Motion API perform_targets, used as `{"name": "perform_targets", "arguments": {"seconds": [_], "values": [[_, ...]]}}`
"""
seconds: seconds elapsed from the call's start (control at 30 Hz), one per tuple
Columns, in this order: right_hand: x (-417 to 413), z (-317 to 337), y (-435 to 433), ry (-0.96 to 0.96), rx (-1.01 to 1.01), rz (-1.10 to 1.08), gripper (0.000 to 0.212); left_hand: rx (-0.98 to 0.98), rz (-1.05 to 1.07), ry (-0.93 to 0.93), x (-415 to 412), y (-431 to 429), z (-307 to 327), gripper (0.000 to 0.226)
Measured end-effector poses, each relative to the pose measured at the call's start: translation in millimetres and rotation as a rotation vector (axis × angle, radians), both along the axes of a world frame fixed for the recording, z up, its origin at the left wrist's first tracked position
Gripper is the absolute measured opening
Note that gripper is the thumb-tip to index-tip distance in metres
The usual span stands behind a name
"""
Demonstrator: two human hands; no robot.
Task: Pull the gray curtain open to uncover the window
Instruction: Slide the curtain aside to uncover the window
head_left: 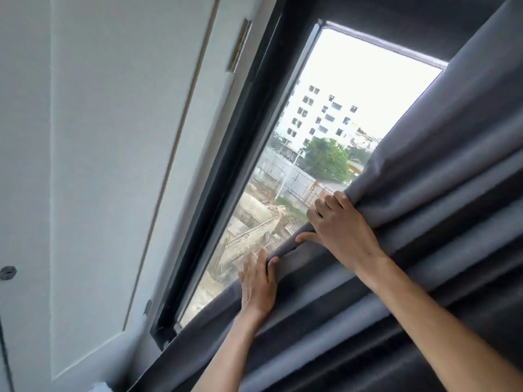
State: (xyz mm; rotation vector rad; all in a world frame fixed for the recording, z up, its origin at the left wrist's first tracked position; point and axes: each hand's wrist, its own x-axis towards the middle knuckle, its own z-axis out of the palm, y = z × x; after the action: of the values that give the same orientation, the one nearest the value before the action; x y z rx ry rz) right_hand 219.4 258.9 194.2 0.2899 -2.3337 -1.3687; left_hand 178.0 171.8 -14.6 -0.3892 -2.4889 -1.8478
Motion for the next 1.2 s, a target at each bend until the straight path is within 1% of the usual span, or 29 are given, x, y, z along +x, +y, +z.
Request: {"name": "perform_targets", "arguments": {"seconds": [0.23, 0.33, 0.4, 0.53, 0.63, 0.77, 0.9, 0.97, 1.1, 1.2], "values": [[122, 14, 41, 0.036, -0.086, -0.092, 0.058, -0.019, -0.128, 0.028, 106, 31, 27, 0.068], [174, 18, 65, 0.059, -0.083, -0.109, 0.060, 0.003, -0.195, 0.023, 152, 45, 36, 0.053], [206, 22, 80, 0.082, -0.075, -0.102, 0.061, -0.002, -0.237, 0.040, 181, 56, 44, 0.050], [265, 25, 107, 0.122, -0.073, -0.122, 0.061, -0.036, -0.281, 0.068, 239, 83, 47, 0.071], [301, 25, 129, 0.135, -0.063, -0.149, 0.062, -0.057, -0.264, 0.091, 274, 103, 48, 0.072], [341, 22, 165, 0.195, -0.015, -0.184, 0.064, -0.098, -0.280, 0.149, 306, 139, 48, 0.092], [385, 16, 209, 0.222, 0.064, -0.181, 0.062, -0.074, -0.372, 0.106, 344, 186, 41, 0.071], [412, 14, 230, 0.218, 0.095, -0.191, 0.062, -0.047, -0.420, 0.094, 370, 208, 37, 0.069], [469, 8, 265, 0.235, 0.098, -0.227, 0.064, -0.037, -0.516, 0.087, 422, 250, 33, 0.074], [520, 15, 287, 0.260, 0.146, -0.302, 0.065, -0.014, -0.586, 0.106, 459, 279, 34, 0.071]]}}
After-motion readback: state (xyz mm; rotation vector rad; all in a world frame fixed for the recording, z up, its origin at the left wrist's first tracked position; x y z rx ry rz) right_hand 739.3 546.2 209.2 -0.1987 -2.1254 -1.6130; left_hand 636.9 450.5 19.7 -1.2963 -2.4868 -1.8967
